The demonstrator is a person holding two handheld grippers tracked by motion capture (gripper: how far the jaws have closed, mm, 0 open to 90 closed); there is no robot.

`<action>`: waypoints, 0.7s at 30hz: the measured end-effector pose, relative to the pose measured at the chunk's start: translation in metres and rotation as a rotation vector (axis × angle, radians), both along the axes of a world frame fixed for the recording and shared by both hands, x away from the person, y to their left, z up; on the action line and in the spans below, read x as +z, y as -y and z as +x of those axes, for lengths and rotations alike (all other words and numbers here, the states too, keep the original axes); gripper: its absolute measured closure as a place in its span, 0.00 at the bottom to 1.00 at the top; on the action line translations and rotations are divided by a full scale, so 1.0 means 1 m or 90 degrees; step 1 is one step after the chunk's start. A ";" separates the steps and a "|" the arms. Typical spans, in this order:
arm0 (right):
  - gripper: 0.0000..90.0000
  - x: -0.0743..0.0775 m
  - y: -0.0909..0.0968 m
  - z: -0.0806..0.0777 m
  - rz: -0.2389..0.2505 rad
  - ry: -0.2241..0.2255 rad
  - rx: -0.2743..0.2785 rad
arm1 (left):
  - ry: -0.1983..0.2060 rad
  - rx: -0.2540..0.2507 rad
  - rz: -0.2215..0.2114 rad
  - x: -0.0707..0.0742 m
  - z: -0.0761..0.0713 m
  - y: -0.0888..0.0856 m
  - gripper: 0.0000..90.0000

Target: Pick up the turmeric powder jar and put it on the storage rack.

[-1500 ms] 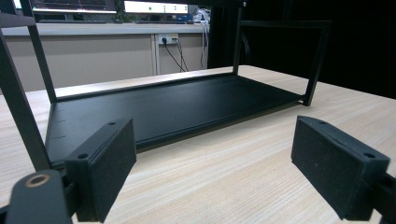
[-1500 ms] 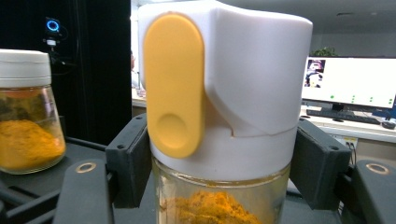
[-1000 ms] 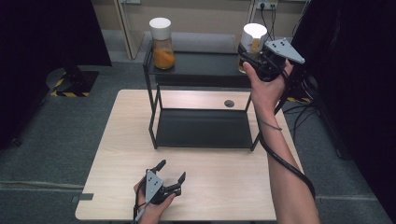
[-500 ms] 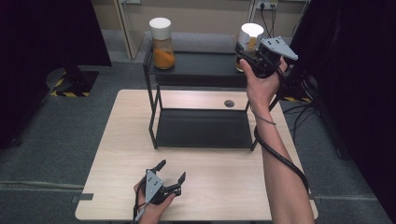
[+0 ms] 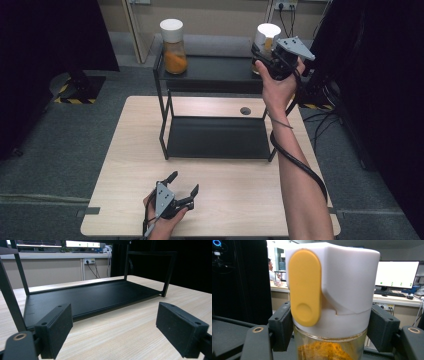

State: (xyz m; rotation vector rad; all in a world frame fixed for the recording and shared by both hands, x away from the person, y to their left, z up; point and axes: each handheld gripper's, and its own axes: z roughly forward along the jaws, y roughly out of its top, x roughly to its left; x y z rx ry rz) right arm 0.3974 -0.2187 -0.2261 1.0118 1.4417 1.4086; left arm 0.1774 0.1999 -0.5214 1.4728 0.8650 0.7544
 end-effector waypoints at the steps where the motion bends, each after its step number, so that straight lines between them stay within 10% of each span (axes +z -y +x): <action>1: 0.34 0.000 0.000 0.000 0.000 0.000 -0.001 | 0.000 0.000 0.000 0.000 0.000 0.000 0.15; 21: 0.29 -0.006 0.005 0.003 0.012 -0.003 0.006 | 0.001 0.000 0.001 0.000 0.000 0.000 0.15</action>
